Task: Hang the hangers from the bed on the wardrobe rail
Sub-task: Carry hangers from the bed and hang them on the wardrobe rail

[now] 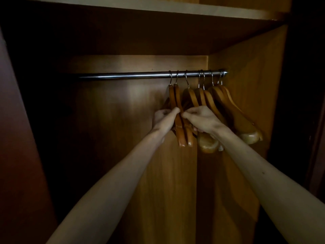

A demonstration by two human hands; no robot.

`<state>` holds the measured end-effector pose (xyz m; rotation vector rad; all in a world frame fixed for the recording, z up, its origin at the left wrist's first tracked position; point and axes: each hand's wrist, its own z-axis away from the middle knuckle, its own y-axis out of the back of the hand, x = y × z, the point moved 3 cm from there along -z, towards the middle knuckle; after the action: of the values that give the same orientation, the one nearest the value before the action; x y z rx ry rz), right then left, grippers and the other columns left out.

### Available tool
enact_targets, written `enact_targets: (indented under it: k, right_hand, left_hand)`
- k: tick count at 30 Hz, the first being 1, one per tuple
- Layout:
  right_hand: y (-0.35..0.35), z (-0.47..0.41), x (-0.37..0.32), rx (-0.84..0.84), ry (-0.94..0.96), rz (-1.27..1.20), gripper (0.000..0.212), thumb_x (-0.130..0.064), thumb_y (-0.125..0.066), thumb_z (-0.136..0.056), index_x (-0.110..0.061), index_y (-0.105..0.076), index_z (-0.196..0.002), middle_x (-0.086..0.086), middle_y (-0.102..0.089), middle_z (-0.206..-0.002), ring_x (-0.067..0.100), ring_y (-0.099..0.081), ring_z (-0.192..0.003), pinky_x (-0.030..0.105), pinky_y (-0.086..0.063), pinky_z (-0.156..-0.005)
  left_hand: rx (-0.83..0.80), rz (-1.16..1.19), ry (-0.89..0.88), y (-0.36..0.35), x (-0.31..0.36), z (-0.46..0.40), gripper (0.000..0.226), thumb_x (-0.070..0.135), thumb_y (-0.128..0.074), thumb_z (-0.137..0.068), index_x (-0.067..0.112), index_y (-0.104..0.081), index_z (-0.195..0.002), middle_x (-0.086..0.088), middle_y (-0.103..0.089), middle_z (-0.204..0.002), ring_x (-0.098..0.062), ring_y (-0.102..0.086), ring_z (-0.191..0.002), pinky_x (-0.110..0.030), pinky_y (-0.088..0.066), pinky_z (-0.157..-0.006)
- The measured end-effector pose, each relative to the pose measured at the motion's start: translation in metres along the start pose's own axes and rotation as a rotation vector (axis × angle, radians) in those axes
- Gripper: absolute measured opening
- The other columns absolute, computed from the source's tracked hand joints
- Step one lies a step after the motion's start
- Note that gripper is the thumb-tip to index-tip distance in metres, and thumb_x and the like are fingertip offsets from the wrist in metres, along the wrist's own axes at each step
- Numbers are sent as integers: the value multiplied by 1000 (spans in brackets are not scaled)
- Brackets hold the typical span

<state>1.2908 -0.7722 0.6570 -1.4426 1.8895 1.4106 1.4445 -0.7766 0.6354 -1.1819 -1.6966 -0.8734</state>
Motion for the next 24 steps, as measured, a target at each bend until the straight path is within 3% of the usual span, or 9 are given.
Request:
enact_targets:
  k: [4,7,9,11,13,16,20,22,24]
  right_hand:
    - [-2,0,-2,74,62,129,15,-32,-58,-99,-24,-69,-92,-9,-64,-58,-4,-60,-46,17,-47,-57]
    - [-4,4,0,129,92,180,14,-29,-60,-98,-24,-70,-90,-8,-68,-62,-3,-65,-53,18,-56,-57]
    - [-7,14,4,177,118,200,11,-28,-60,-98,-24,-68,-91,-9,-67,-60,-4,-64,-51,11,-52,-52]
    - [-14,30,9,234,141,238,7,-29,-61,-98,-25,-67,-98,-11,-66,-62,-4,-63,-50,9,-48,-48]
    - [-22,55,14,301,157,275,15,-31,-61,-98,-23,-67,-110,-12,-66,-69,-2,-63,-53,13,-51,-50]
    - [-35,103,27,363,158,285,30,-33,-61,-97,-20,-63,-124,-13,-65,-73,0,-62,-54,24,-59,-63]
    - [-57,166,70,266,36,234,28,-33,-60,-98,-20,-67,-122,-14,-66,-86,-8,-59,-63,3,-45,-57]
    - [-71,196,105,174,-85,218,24,-30,-61,-98,-21,-70,-119,-15,-68,-101,-12,-60,-84,1,-48,-73]
    - [-88,230,143,67,-215,210,21,-26,-61,-98,-21,-71,-116,-13,-69,-114,-6,-60,-102,11,-50,-88]
  left_hand:
    - [-11,-14,15,-3,-8,0,26,42,-66,-91,18,-74,-98,-6,-78,-95,-19,-74,-94,-39,-59,-90]
    - [17,-54,-4,-4,-12,3,31,50,-66,-87,23,-75,-97,-2,-78,-94,-19,-74,-94,-42,-59,-91]
    - [17,-58,-25,-2,-16,12,31,50,-65,-91,22,-74,-100,-2,-78,-96,-17,-74,-94,-33,-61,-84]
    - [43,-37,-44,2,-23,26,29,48,-64,-95,22,-73,-100,-2,-77,-96,-16,-74,-91,-25,-60,-73]
    - [108,-33,-55,10,-37,47,27,51,-60,-96,27,-71,-94,-4,-76,-93,-19,-74,-86,-31,-60,-74]
    - [142,6,17,22,-74,86,23,45,-55,-100,29,-70,-91,1,-72,-84,-12,-68,-75,-27,-55,-68]
    - [-75,-117,224,27,-154,143,19,18,-58,-100,23,-71,-88,7,-67,-70,-6,-59,-56,-21,-46,-54]
    - [-230,-213,356,25,-206,179,17,17,-62,-99,20,-72,-85,5,-68,-69,-6,-59,-54,-22,-47,-54]
    - [-352,-293,473,24,-256,221,13,18,-66,-98,17,-72,-86,3,-70,-73,-7,-62,-58,-21,-51,-57]
